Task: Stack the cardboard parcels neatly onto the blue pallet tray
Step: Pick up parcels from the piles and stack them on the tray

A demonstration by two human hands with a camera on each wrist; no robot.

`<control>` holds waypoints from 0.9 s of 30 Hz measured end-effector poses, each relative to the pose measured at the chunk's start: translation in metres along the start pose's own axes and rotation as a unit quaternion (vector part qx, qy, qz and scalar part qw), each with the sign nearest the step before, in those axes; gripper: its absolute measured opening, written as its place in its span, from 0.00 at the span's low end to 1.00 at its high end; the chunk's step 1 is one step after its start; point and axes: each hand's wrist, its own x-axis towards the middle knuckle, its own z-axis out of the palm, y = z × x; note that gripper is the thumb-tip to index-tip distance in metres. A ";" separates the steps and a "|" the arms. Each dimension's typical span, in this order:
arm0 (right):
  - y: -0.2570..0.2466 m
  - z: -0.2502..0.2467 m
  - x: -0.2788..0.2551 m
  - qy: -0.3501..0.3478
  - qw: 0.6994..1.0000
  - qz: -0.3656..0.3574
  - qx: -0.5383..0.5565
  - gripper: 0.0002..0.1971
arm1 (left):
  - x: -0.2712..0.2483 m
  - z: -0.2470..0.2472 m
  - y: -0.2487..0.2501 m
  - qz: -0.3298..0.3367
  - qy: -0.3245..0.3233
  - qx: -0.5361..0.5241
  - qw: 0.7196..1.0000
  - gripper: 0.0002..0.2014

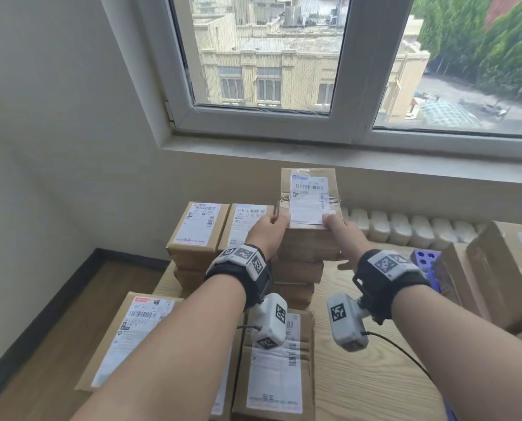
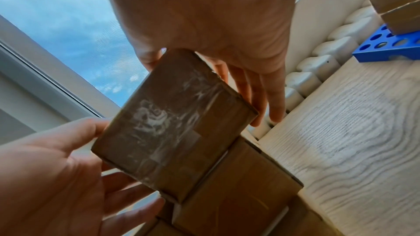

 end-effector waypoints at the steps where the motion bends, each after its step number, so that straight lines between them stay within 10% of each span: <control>1: 0.001 0.000 -0.001 -0.001 1.000 0.001 0.010 0.46 | 0.000 0.000 -0.001 0.001 0.000 -0.004 1.000 0.29; 19: 0.024 -0.018 -0.093 0.015 0.986 -0.113 0.120 0.26 | -0.050 0.006 -0.015 0.029 -0.053 -0.099 0.993 0.57; 27: 0.057 -0.020 -0.171 0.007 0.981 -0.140 0.134 0.16 | -0.137 -0.001 -0.024 0.041 -0.076 -0.168 0.982 0.49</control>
